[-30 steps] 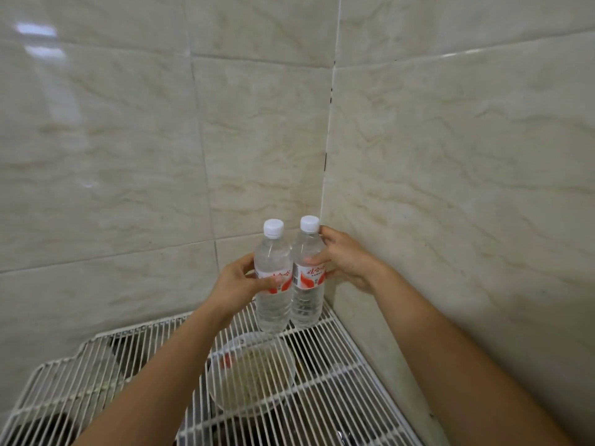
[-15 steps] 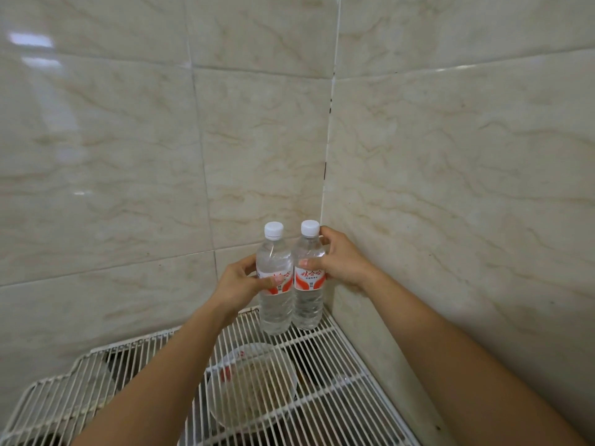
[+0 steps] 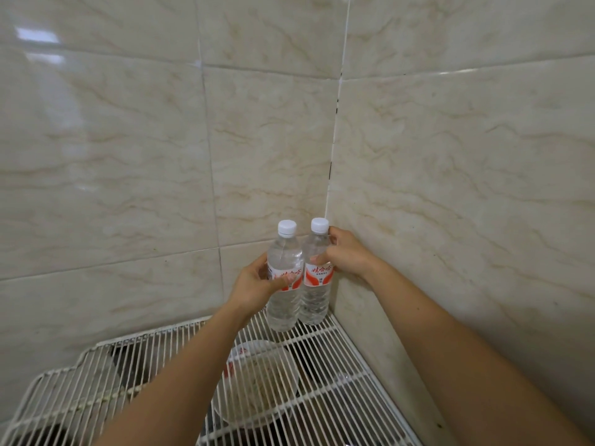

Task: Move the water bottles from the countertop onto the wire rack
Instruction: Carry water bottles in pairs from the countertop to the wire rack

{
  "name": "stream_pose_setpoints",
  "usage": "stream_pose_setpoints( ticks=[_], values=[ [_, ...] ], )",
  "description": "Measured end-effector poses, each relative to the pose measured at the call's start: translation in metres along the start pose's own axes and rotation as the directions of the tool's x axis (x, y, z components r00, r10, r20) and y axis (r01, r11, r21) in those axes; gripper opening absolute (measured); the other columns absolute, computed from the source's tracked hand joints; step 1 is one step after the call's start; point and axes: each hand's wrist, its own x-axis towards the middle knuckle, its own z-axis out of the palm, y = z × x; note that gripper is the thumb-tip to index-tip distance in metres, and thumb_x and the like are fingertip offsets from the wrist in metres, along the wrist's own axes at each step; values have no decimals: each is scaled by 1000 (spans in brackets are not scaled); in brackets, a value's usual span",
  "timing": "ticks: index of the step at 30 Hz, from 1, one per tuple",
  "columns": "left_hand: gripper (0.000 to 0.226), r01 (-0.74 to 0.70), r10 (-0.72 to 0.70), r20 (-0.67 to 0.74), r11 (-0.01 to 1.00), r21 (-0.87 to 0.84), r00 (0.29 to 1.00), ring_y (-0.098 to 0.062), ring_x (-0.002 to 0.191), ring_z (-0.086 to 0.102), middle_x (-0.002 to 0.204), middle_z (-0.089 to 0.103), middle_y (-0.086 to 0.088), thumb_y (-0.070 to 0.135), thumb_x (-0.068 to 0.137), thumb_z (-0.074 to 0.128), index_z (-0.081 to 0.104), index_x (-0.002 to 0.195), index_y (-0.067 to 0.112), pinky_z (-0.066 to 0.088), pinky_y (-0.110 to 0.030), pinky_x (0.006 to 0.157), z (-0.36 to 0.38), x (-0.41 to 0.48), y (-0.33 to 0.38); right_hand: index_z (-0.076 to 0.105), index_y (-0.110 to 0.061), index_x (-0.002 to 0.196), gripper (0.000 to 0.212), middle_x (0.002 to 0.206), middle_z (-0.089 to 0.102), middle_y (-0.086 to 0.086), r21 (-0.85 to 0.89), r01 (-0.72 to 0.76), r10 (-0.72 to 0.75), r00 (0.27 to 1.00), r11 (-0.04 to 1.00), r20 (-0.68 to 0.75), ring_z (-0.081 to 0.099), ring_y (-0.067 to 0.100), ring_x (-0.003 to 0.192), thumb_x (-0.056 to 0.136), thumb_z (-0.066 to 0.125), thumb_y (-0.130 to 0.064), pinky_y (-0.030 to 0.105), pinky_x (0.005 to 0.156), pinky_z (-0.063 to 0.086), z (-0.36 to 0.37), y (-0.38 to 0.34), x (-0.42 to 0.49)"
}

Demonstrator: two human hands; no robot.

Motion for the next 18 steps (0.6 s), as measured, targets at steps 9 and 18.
stream_pose_setpoints(
  ticks=[9, 18],
  values=[
    [74, 34, 12, -180, 968, 249, 984, -27, 140, 34, 154, 34, -7, 32, 87, 67, 29, 150, 22, 34, -42, 109, -14, -25, 11, 45, -20, 134, 55, 131, 52, -2, -429, 224, -398, 838, 875, -373, 49, 15, 117, 83, 64, -14, 31, 94, 44, 12, -25, -43],
    [44, 120, 238, -474, 785, 608, 848, -22, 127, 49, 139, 51, -5, 22, 93, 54, 47, 137, 17, 37, -33, 104, -119, -157, -3, 56, -7, 117, 34, 121, 57, 9, -393, 566, -610, 792, 725, 15, 47, 25, 118, 84, 61, -12, 29, 96, 35, 163, -57, -96]
  ],
)
